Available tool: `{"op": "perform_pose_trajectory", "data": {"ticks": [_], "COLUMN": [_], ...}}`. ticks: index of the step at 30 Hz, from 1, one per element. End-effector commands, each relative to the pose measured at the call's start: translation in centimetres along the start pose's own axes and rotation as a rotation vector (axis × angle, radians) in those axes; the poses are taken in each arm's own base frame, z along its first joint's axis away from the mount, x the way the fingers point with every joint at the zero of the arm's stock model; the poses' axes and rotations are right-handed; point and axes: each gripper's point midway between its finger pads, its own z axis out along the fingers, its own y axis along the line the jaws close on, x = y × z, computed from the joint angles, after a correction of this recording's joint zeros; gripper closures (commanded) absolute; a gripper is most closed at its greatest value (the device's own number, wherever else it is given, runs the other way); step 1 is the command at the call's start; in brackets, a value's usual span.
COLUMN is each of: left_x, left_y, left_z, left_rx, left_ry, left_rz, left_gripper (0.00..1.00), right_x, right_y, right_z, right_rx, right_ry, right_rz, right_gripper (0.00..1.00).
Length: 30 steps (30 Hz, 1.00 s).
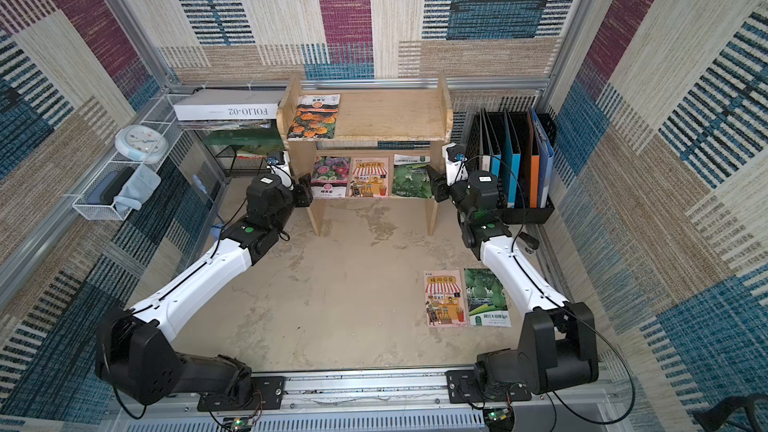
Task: Take the seed bag off the shelf
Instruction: Adjust the shelf at the center of the board, then pick up the seed packet from the shelf.
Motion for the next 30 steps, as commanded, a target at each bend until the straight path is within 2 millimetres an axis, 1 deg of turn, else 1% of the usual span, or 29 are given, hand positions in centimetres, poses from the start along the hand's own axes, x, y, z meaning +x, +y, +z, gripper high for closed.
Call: {"op": "perform_pose_trajectory", "data": {"ticks": [1,6,9,13,16,18,20,24,27,30], "left_x": [-0.1,0.3,0.3,0.2,0.4,0.8,1.6,3.4,4.4,4.9], "left_y": [-0.2,-0.2,-0.5,-1.1,-1.6,-1.9,-2.5,-4.0,-5.5,-6.6], "left_z": [-0.7,-1.9,-3.3,-6.2,-8.8,-10.3,-11.6,-13.9,-15.2,-16.1], "left_rx": [0.022,0.038,0.061,0.105,0.158,0.200,0.253,0.360,0.448,0.510], "left_ry": [0.000,0.004,-0.005,-0.008,0.011,0.050,0.112,0.251,0.329,0.405], "left_rz": [0.001,-0.007,-0.009,-0.014,-0.039,-0.071,-0.109,-0.212,-0.296,-0.344], "left_gripper": [0.38,0.37,0.36,0.34,0.32,0.31,0.30,0.29,0.28,0.28], "right_x": [-0.3,-0.8,-1.3,-1.4,-1.2,-1.6,-2.5,-4.1,-5.8,-7.5], "right_y": [0.1,-0.3,-0.3,0.2,1.3,2.8,4.8,10.1,13.7,17.1], "right_z": [-0.5,-1.6,-2.7,-5.2,-7.4,-8.3,-8.7,-8.9,-8.3,-6.7], "right_rx": [-0.003,0.032,0.047,0.045,0.017,-0.017,-0.063,-0.188,-0.266,-0.333], "right_ry": [0.000,-0.002,-0.006,0.009,0.036,0.066,0.093,0.115,0.101,0.101], "right_rz": [-0.025,-0.039,-0.053,-0.084,-0.131,-0.188,-0.244,-0.317,-0.375,-0.453], "right_gripper": [0.41,0.36,0.34,0.33,0.33,0.35,0.36,0.36,0.36,0.36]}}
